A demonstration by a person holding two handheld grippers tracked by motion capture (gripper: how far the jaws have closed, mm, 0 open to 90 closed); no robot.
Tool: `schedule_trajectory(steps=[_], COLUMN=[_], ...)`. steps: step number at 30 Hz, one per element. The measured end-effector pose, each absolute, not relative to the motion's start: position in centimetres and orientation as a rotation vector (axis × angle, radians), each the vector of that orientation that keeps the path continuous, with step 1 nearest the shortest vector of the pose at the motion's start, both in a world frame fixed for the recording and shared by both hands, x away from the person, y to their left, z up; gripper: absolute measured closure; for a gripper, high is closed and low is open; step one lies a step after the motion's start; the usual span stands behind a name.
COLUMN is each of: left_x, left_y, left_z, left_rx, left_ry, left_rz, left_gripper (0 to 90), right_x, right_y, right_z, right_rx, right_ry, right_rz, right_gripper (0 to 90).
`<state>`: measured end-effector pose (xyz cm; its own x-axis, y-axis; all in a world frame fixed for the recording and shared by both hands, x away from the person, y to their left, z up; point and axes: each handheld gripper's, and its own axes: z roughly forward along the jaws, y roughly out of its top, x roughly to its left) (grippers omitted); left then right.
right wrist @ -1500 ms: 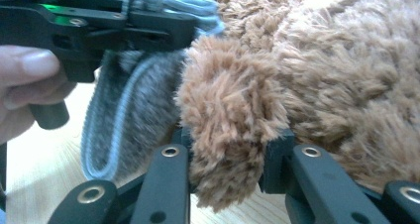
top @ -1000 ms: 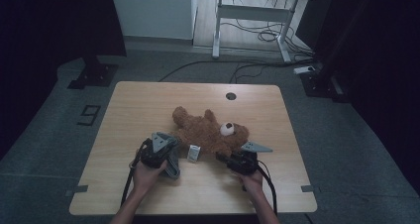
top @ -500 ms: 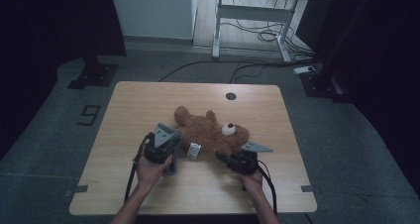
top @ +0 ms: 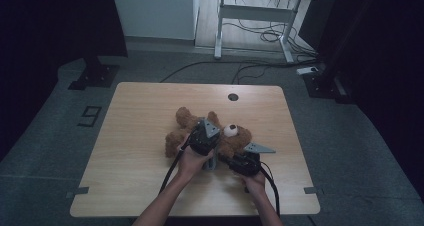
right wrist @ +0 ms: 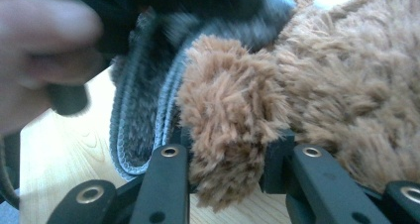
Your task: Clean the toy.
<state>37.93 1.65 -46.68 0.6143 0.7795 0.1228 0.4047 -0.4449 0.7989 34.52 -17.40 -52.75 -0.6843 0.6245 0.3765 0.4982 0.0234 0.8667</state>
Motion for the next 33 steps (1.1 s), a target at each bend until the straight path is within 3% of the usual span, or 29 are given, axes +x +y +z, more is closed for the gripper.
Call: schedule_trajectory(steps=[18, 33], left_x=[36.0, 35.4], left_y=[6.8, 15.0], left_z=[-47.4, -50.6], left_rx=[2.055, 2.050], left_ry=[0.927, 1.137], left_rz=[0.728, 0.710], left_gripper=[79.0, 78.7], right_x=[34.6, 34.6], right_y=[-17.5, -17.5], right_z=[-52.8, -52.8], right_rx=[1.190, 1.188], right_ry=[2.176, 2.183], right_rz=[1.746, 1.750], right_gripper=[71.1, 71.1])
